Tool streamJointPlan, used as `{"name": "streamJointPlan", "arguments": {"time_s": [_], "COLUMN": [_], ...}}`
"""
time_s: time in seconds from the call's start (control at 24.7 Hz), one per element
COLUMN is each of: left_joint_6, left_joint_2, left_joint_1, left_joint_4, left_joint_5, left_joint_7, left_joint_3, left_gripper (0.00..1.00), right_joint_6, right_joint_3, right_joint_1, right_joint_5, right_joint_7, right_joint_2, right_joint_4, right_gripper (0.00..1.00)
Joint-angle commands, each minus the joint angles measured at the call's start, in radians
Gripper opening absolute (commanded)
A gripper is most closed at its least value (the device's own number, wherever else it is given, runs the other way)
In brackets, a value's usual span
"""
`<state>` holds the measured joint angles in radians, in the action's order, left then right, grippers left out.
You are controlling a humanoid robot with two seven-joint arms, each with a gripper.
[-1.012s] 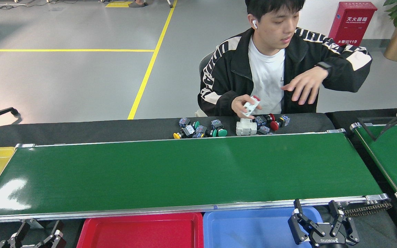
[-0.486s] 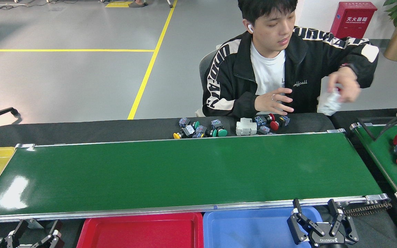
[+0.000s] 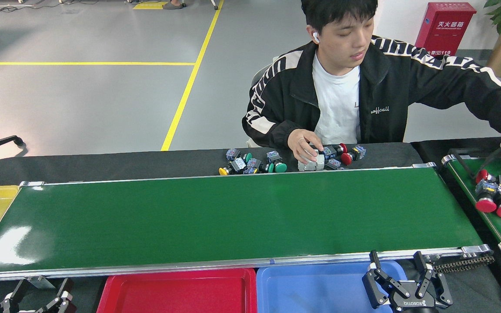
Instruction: Pick switch part from conveyor to tray
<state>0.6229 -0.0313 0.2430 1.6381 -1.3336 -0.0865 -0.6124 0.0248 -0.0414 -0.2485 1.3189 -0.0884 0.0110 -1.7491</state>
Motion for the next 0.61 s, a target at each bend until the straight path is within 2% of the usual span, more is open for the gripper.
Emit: {"name": "streamJointPlan", "arguments": {"time_s": [0.0, 0.2, 0.28, 0.36, 0.49, 0.57], "left_joint_6": [-0.005, -0.006, -0.005, -0.005, -0.003, -0.002], "left_joint_2": [0.001, 0.001, -0.002, -0.004, -0.006, -0.006], "left_joint_1": [-0.001, -0.007, -0.007, -0.008, -0.008, -0.005], "left_joint_4": [0.008, 0.009, 0.009, 0.009, 0.008, 0.008], "left_joint_5": [0.004, 0.004, 0.002, 0.002, 0.002, 0.002], "left_joint_7": [-0.006, -0.006, -0.006, -0.006, -0.006, -0.006], "left_joint_3": [-0.001, 0.002, 0.003, 0.002, 0.002, 0.003], "left_gripper": [1.0, 1.0, 1.0, 1.0, 1.0, 1.0], "right_joint_6": [0.003, -0.008, -0.011, -0.011, -0.028, -0.083], "right_joint_3": [0.0, -0.003, -0.011, -0.028, -0.049, -0.049], "right_joint_1": [0.008, 0.023, 0.06, 0.14, 0.23, 0.276], "right_joint_5": [-0.003, -0.006, -0.006, -0.006, 0.0, 0.002], "right_joint_7": [-0.007, 0.022, 0.078, 0.15, 0.176, 0.203], "right_joint_2": [0.0, 0.0, 0.006, 0.012, 0.027, 0.072], "right_joint_4": [-0.012, -0.006, 0.02, 0.079, 0.171, 0.233], "right_gripper": [1.0, 1.0, 0.99, 0.99, 0.99, 0.99]}}
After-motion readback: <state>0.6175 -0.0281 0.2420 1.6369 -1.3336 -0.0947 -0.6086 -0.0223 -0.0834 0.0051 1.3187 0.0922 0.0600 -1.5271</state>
